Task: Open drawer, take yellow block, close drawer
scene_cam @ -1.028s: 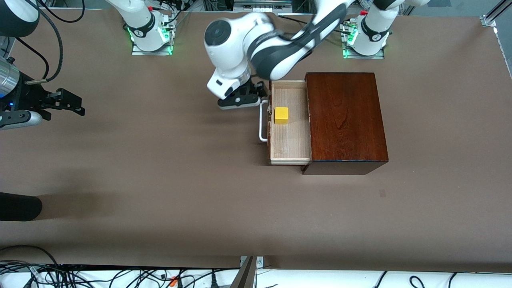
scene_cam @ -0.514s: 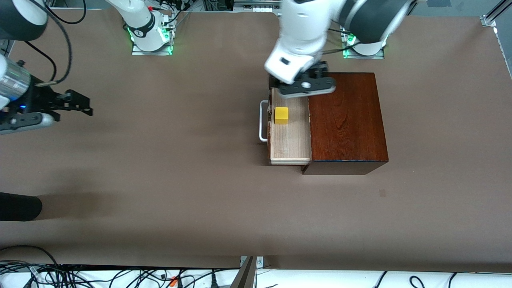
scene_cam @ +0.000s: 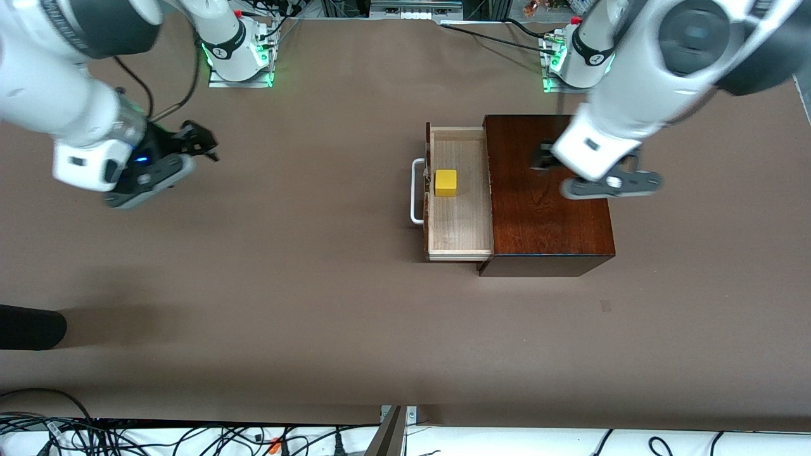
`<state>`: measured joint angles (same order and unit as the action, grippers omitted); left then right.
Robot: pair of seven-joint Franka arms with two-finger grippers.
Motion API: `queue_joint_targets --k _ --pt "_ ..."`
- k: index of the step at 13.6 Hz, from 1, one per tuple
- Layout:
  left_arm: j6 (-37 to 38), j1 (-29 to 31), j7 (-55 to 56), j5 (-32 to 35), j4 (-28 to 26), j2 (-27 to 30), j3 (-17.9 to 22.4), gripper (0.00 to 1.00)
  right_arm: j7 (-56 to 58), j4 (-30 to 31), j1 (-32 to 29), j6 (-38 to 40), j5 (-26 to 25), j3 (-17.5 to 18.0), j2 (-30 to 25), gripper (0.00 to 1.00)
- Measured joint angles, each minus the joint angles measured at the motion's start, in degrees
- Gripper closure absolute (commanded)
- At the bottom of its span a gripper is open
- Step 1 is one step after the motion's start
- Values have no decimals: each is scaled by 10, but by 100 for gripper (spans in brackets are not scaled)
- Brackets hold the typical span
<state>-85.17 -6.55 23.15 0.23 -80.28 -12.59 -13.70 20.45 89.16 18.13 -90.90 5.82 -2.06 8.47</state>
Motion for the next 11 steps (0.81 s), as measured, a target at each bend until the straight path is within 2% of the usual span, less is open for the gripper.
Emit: queue_joint_targets --k 3,5,9,11 --pt "0 -1 -123 -41 -44 55 112 0 23 -8 82 -24 1 4 23 0" --pt "0 -1 -170 -45 -65 80 154 0 31 -34 136 -43 1 5 50 0" --pt "-19 -2 -199 -33 -87 89 166 0 103 -100 202 -82 1 5 121 0" --pt "-31 -5 -202 -11 -97 90 164 0 130 -111 237 -132 1 6 154 0"
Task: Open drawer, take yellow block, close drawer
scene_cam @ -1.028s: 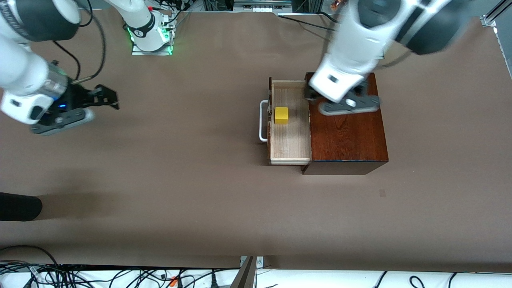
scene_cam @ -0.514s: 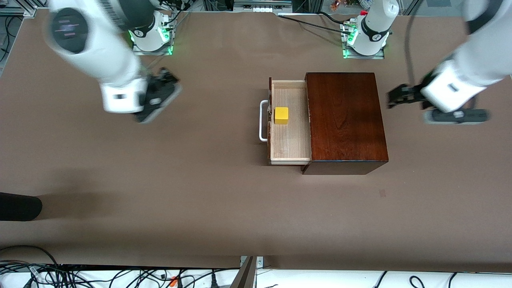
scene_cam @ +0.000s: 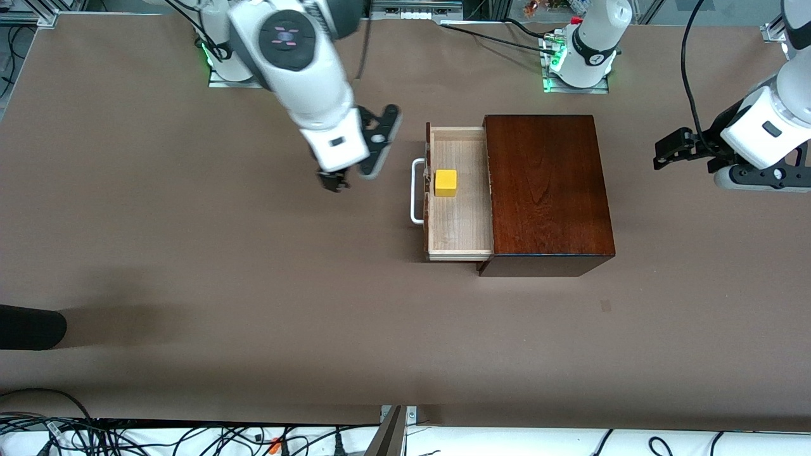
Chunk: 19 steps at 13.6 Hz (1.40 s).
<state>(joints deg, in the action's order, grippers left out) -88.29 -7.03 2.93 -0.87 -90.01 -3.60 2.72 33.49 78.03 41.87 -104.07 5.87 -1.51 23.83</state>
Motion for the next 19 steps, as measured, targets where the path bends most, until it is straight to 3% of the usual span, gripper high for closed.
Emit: queue_joint_targets --k 6,13,19 --pt "-2 -2 -41 8 -4 8 0 0 77 -7 64 -136 -7 -1 91 0" --pt "-2 -2 -44 8 -4 11 -1 0 74 -76 94 -146 -10 -2 162 0" --pt "-2 -3 -45 8 -4 11 -1 0 60 -82 105 -148 -38 -3 184 0"
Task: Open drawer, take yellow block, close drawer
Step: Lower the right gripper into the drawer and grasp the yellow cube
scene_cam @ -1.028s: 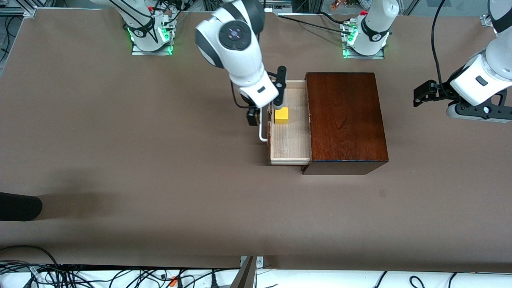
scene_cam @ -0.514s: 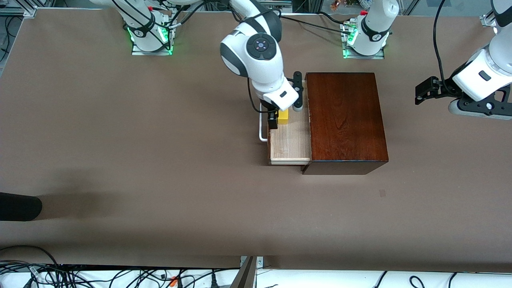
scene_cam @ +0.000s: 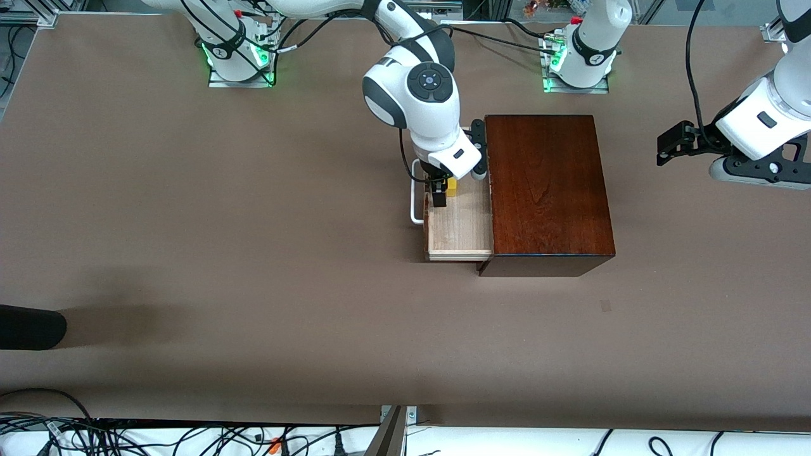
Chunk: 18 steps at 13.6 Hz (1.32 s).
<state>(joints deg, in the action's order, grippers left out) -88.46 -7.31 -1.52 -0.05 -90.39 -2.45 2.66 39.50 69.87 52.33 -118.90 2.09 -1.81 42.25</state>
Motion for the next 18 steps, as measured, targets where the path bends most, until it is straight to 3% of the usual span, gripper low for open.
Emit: queue_joint_targets --k 9,11,18 --pt "0 -3 0 0 -1 -1 0 0 -12 -1 9 -13 -12 0 25 1" --pt "0 -3 0 0 -1 -1 0 0 -12 -1 9 -16 -13 -1 27 13" --pt "0 -2 0 0 -1 -1 1 0 -15 -4 14 -17 -25 -3 30 72"
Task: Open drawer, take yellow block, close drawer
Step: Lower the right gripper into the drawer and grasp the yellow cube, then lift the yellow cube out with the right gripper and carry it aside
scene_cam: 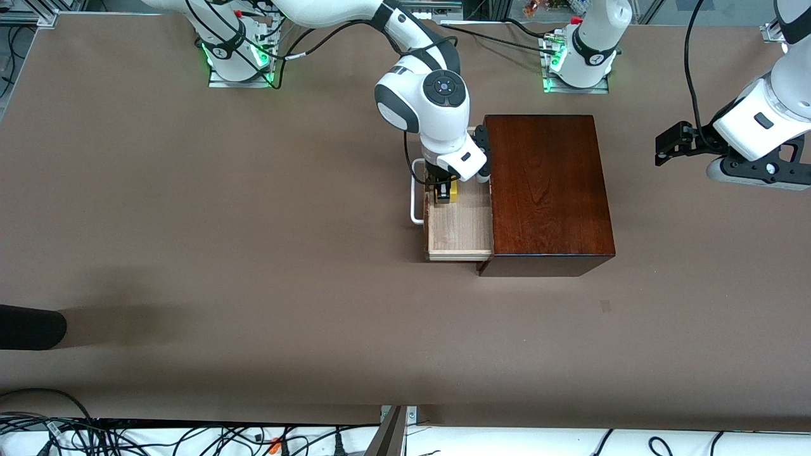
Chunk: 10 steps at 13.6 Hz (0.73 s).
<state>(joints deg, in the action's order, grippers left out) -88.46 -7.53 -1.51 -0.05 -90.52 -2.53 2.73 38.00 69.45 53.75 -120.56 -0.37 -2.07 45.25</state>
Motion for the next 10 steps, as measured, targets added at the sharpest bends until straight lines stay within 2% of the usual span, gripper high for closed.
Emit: queue_joint_targets --k 5,10 --pt "0 0 0 0 0 0 0 0 -14 -14 0 17 0 -4 0 75" --pt "0 0 0 0 0 0 0 0 -86 -80 -1 111 0 -7 -14 75"
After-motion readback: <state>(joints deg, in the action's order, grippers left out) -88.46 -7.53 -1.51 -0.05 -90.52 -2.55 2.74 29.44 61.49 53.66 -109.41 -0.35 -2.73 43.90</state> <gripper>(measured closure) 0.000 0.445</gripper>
